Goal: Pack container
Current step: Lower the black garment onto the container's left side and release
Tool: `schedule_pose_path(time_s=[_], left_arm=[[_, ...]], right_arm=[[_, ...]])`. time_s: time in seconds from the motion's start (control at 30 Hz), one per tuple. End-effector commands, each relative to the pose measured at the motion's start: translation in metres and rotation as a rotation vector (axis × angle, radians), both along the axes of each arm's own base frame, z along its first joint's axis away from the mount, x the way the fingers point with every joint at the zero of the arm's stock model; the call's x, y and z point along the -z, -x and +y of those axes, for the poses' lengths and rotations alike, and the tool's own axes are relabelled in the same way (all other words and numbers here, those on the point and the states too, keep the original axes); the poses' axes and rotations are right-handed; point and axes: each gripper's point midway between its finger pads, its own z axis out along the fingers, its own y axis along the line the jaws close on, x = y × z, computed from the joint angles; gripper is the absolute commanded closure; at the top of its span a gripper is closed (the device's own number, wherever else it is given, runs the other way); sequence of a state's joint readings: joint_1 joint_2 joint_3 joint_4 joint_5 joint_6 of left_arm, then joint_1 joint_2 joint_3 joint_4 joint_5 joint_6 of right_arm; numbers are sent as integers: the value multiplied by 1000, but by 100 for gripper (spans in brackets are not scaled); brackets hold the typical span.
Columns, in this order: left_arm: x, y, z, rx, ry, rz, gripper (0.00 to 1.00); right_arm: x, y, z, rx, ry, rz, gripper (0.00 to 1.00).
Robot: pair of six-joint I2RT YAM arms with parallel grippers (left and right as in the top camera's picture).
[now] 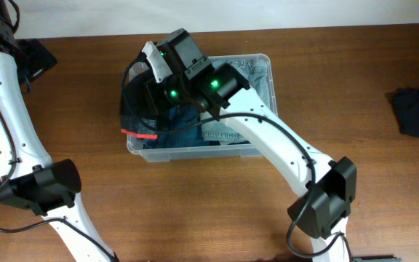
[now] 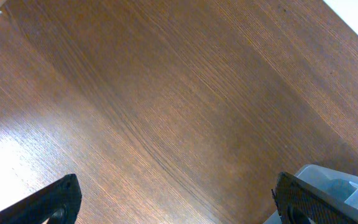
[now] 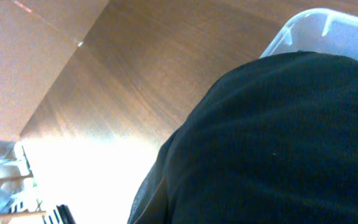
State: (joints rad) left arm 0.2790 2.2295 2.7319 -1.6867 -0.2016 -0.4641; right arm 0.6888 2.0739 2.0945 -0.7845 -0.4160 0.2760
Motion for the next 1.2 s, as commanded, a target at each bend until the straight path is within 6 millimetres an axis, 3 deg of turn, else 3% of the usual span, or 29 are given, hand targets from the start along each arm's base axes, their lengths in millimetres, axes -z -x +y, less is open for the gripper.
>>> schedule_pose_path(time_s=[0.0,0.17,0.37,0.5,0.73,0.87,1.03,1.17], left_arm=[[-5,3,-1,-5,-4,-10,1],[-5,3,-1,-5,-4,-9,1],[-5,3,-1,-5,-4,-9,1],[-5,3,-1,-5,-4,-9,1],[-5,3,-1,-5,-4,-9,1],[-5,3,-1,-5,-5,-9,1],[-5,3,-1,-5,-4,-9,0],[-5,3,-1,-5,-4,-9,1]], right_arm=[[-7,-6,-9,-23,-16,-12,96],[12,-33,-53,121,107,1,96],[25,-45,-89,168,166,36,94],[33,-48,-96,162,189,41,78],[57,-55,-110,212,296,47,10],[57,-66,-134,306,408,-10,7],[26,-74,-157,398,479,-93,7],[7,-77,-159,418,467,-127,7]])
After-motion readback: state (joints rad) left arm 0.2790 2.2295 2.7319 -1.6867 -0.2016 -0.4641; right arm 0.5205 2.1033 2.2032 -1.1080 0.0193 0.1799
